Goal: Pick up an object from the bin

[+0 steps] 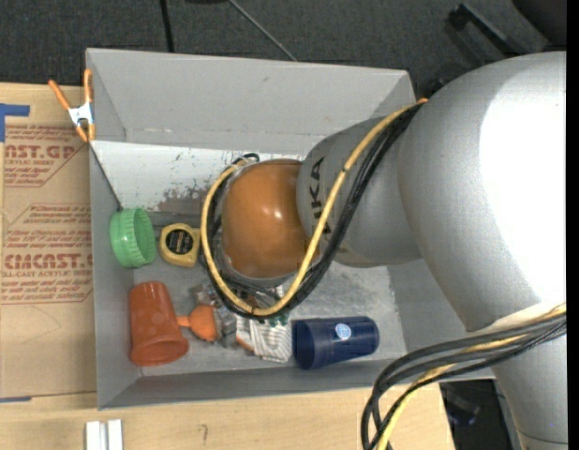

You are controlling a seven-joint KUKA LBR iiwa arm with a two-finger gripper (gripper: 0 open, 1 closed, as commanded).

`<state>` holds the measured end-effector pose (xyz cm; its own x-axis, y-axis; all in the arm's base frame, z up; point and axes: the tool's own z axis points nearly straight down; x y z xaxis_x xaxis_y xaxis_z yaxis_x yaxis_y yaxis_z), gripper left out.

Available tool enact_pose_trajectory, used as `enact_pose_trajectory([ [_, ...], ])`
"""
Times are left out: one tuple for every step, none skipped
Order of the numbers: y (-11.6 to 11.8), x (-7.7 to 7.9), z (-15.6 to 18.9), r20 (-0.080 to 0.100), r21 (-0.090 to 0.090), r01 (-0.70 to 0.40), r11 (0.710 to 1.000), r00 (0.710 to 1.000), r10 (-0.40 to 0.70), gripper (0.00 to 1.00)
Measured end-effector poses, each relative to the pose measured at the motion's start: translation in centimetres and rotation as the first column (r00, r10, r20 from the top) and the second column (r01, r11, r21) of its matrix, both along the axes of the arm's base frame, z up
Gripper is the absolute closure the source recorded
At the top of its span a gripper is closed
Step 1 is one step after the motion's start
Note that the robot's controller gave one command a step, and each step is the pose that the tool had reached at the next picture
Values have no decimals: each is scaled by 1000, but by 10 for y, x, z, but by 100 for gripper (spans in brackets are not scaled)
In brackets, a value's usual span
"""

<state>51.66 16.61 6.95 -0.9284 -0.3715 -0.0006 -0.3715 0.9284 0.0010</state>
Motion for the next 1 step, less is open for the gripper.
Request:
enact_pose_trajectory([
  [0,-1,3,-2,0,0,1000,1000,0,100],
])
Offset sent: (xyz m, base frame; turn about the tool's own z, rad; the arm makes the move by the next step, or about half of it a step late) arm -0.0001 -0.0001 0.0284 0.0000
